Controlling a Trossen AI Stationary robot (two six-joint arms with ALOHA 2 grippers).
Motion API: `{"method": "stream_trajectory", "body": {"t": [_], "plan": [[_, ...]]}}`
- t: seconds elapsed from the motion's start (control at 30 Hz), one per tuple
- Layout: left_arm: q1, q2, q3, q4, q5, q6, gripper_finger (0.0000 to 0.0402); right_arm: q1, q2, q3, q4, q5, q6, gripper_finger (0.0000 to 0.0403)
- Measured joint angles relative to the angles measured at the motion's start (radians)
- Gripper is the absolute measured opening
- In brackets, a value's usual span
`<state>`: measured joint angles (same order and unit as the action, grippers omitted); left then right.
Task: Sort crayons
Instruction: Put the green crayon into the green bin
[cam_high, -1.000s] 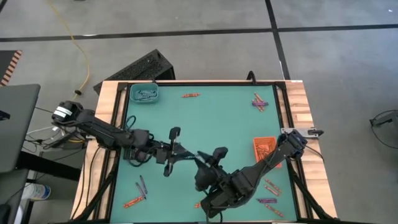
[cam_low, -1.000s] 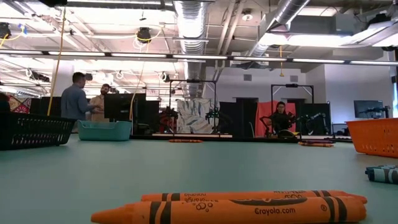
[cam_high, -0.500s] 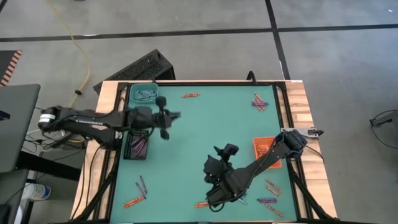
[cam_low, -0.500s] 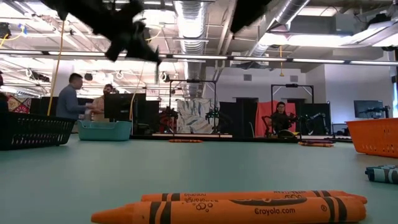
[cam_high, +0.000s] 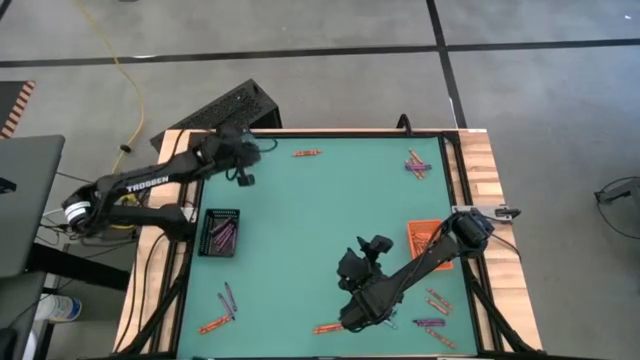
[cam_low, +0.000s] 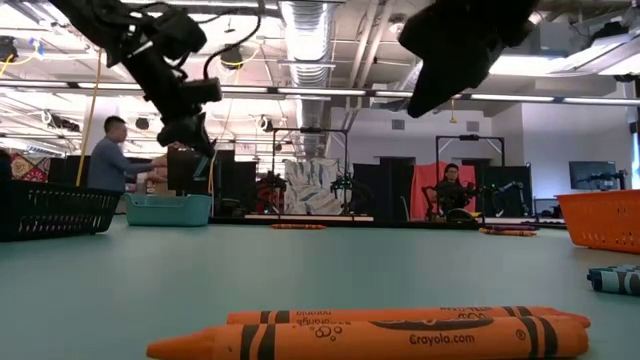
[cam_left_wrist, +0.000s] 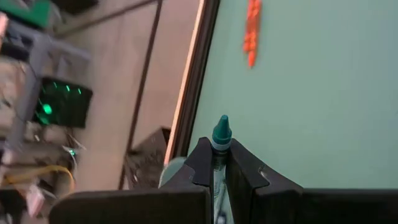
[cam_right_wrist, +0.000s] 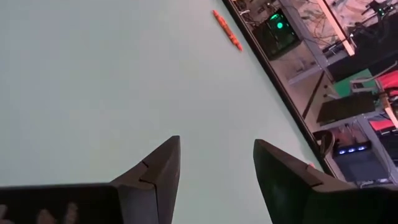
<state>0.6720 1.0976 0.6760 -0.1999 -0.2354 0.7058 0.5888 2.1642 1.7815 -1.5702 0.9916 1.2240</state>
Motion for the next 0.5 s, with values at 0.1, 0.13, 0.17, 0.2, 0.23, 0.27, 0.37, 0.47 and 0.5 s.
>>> {"method": "stream_trajectory", "body": {"t": [0.1, 0.13, 0.17, 0.2, 0.23, 0.27, 0.37, 0.47, 0.5], "plan": [[0.085, 0.038, 0.031, -0.028, 0.040, 0.000, 0.0000, 0.001, 0.000, -0.021, 0.000, 0.000, 0.027, 0.0203], [0.111, 0.056, 0.042, -0.045, 0.046, 0.003, 0.0000, 0.001, 0.000, -0.027, 0.000, -0.001, 0.034, 0.0203], [0.133, 0.076, 0.056, -0.071, 0.045, 0.007, 0.0000, 0.001, 0.000, -0.033, 0.003, -0.001, 0.036, 0.0203], [0.154, 0.097, 0.071, -0.099, 0.044, 0.013, 0.0000, 0.001, 0.000, -0.037, 0.007, -0.001, 0.037, 0.0203], [0.171, 0.119, 0.086, -0.129, 0.046, 0.018, 0.0000, 0.001, 0.000, -0.040, 0.008, -0.001, 0.042, 0.0203], [0.185, 0.142, 0.103, -0.164, 0.045, 0.023, 0.0000, 0.001, 0.000, -0.042, 0.008, -0.002, 0.050, 0.0203], [0.216, 0.205, 0.140, -0.239, 0.039, 0.041, 0.0000, 0.006, 0.000, -0.046, 0.007, -0.002, 0.060, 0.0203], [0.227, 0.250, 0.154, -0.259, 0.028, 0.057, 0.0000, 0.013, 0.000, -0.046, 0.008, -0.003, 0.063, 0.0203], [0.227, 0.261, 0.155, -0.254, 0.016, 0.061, 0.0001, 0.014, 0.000, -0.046, 0.007, -0.003, 0.062, 0.0203]]}}
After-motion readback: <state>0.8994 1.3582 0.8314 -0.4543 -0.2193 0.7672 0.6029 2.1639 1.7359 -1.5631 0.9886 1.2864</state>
